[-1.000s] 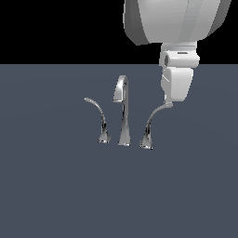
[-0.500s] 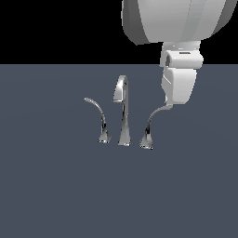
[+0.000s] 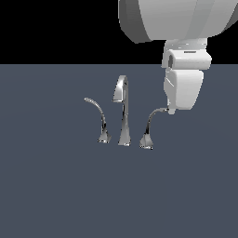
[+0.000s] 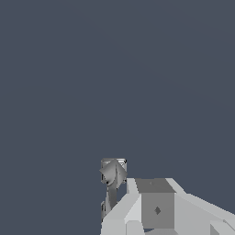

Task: Turn on the faucet by rotating a designated handle.

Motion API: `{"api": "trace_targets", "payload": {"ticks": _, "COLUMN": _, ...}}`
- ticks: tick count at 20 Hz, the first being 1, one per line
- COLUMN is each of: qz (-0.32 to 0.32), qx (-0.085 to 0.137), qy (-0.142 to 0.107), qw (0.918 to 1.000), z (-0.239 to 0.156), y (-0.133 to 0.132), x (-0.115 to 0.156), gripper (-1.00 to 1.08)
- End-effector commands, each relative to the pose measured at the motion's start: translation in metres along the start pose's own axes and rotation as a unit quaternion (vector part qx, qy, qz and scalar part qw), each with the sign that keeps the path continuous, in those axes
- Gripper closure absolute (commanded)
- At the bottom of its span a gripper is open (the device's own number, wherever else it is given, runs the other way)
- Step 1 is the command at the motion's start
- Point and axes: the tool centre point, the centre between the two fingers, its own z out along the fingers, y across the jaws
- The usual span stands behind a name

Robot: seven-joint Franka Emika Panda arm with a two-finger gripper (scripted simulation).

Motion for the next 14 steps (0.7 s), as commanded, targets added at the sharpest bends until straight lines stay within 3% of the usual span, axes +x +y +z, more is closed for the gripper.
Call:
{"api": "trace_targets", "payload": {"ticks": 1, "qz": -0.007, "qx": -0.004, "qy": -0.001, "qw": 1.0, "z": -0.001, "y": 0.012, "x": -0.01, "gripper": 1.08}}
{"api": "trace_targets", "payload": {"ticks": 3, "qz": -0.001, "qx": -0.001, "qy": 0.0, "qw": 1.0, "z": 0.0, "y": 0.006, "x": -0.003, "gripper": 1.08}}
{"api": "trace_targets", "payload": {"ticks": 14, "qz": -0.006, "qx": -0.004, "qy": -0.001, "qw": 1.0, "z": -0.001, "y": 0.033, "x": -0.054, "gripper": 1.08}}
